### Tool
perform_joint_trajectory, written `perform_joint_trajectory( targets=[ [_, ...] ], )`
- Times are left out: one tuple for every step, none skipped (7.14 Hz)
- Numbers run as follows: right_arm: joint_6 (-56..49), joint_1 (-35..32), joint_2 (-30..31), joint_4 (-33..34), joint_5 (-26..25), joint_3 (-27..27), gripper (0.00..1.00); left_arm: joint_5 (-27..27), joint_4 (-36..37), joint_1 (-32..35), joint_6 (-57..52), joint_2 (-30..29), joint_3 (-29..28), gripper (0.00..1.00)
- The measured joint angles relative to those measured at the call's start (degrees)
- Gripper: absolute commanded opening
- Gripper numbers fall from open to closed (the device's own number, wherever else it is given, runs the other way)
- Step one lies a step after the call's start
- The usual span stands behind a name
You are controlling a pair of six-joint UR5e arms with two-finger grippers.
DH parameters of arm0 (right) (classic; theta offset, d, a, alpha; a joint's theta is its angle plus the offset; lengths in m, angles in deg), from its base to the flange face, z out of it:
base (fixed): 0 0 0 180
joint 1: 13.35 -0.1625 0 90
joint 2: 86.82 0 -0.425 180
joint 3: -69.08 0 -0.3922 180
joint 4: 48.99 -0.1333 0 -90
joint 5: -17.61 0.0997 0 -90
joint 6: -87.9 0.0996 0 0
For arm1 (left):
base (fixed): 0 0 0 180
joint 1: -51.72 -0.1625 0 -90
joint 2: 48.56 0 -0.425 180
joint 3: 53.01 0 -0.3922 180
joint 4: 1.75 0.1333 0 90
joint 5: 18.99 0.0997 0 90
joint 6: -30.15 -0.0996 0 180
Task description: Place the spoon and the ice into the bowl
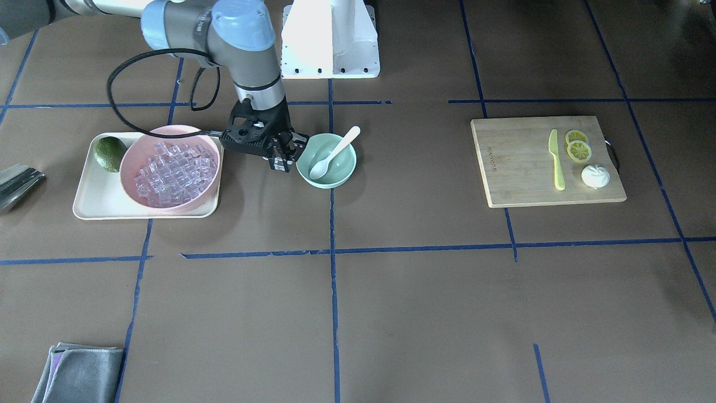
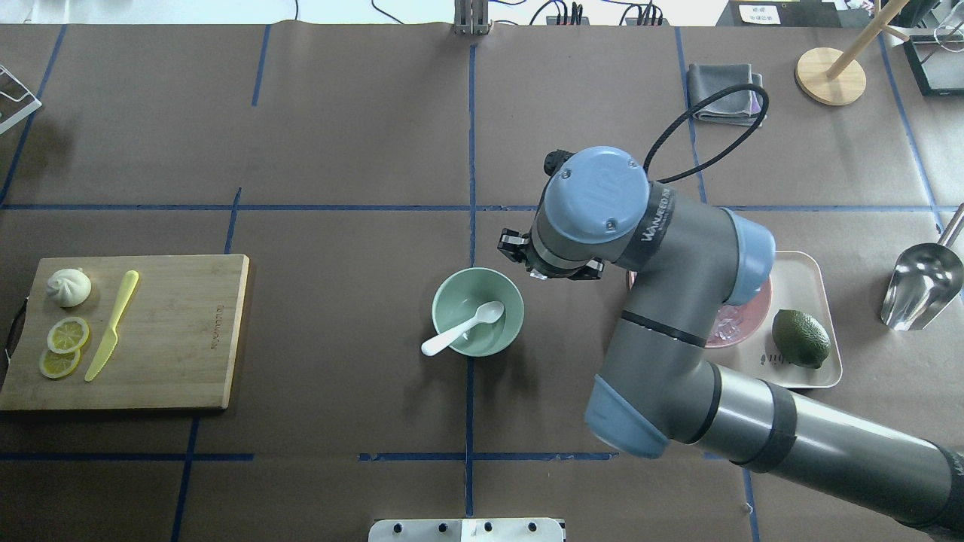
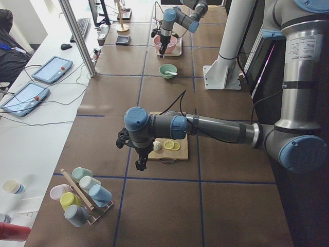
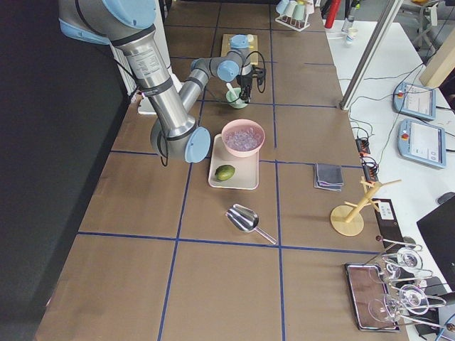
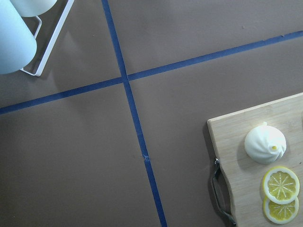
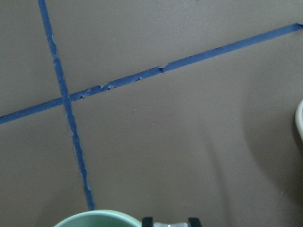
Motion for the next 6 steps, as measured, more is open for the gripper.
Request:
perform_joint_trajectory(
  targets=[
    [3.51,1.97,-2.29,-0.03,-2.22,-2.54,0.05,0.0,-0.02,0.0,0.0,0.0,-0.09,1.0],
    [5.96,3.64,-4.0,-0.11,-4.28,-5.04,0.06,-0.03,-0.03,0.0,-0.01,0.0,-0.12,1.0],
    [7.33,4.94,-4.96,-0.15,-5.85,-6.84,0.06,-0.05,-0.03,0.0,-0.01,0.0,-0.17,1.0],
    [8.0,5.83,-5.28,-0.17,-6.87,-7.71,0.09,-0.03,-0.03,0.0,-0.01,0.0,-0.24,1.0],
    [8.47,6.36,-5.41,-0.2,-7.45,-8.1,0.18,-0.03,-0.03,0.0,-0.03,0.08,-0.26,1.0],
    [8.97,6.64,-5.47,-0.26,-7.71,-8.33,0.32,-0.05,-0.03,0.0,-0.07,0.26,-0.23,1.0]
  ],
)
